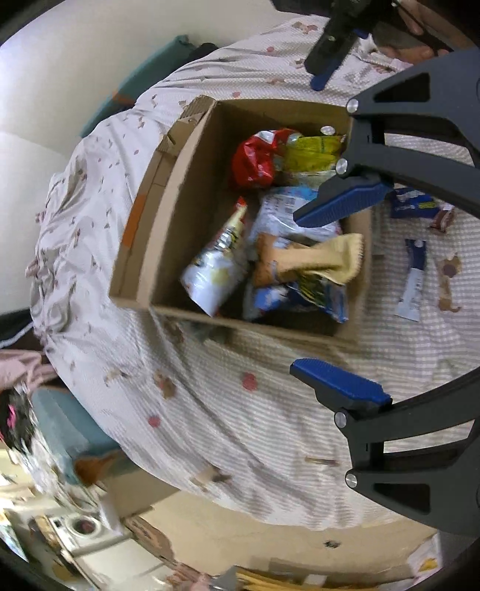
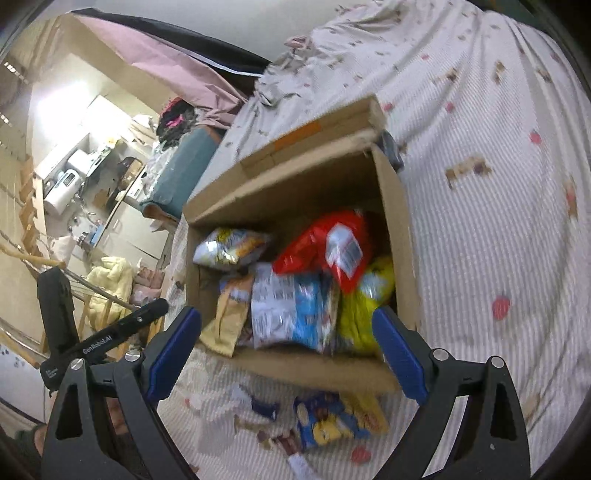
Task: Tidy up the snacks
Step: 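Withdraw both grippers from the box toward the remaining snacks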
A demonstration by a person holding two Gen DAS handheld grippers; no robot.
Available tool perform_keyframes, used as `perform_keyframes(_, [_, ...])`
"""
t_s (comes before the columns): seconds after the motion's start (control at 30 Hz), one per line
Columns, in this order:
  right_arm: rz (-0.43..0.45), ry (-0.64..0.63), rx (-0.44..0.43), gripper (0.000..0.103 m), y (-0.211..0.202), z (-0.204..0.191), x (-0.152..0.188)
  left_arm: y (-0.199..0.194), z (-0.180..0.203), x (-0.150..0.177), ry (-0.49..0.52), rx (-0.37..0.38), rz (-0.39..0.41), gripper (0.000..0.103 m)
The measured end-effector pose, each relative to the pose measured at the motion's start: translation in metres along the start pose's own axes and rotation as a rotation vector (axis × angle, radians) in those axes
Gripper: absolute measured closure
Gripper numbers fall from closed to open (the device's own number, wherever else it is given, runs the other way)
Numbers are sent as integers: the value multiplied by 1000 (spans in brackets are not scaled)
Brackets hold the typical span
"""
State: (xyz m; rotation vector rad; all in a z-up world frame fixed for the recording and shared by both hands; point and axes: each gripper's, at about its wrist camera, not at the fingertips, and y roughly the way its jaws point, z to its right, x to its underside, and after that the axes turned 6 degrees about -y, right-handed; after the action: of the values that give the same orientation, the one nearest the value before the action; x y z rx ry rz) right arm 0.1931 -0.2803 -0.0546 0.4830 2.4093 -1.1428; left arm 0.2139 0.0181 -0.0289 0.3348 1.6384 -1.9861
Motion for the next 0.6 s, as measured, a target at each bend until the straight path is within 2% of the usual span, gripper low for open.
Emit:
perform_keyframes(0.07, [-18, 26, 2, 7, -2, 2, 11, 1, -6, 10, -23, -5, -23, 33])
perform_keyframes(0.27, [-66, 69, 21, 7, -4, 2, 39, 23, -24, 48, -122, -42, -166, 33])
perform_keyframes(0.37, [-96, 85, 32, 7, 0, 0, 52, 43, -36, 65, -271, -18, -276, 33])
perform_keyframes(0.43, [-106, 85, 47, 7, 1, -1, 58, 54, -38, 77, -360, -14, -319, 33])
perform_keyframes(0.53, [-109, 87, 57, 7, 0, -2, 64, 71, -41, 98, -514, -16, -362, 33])
perform_keyframes(0.6, [-106, 89, 63, 7, -1, -3, 65, 81, -37, 108, -555, -26, -377, 33])
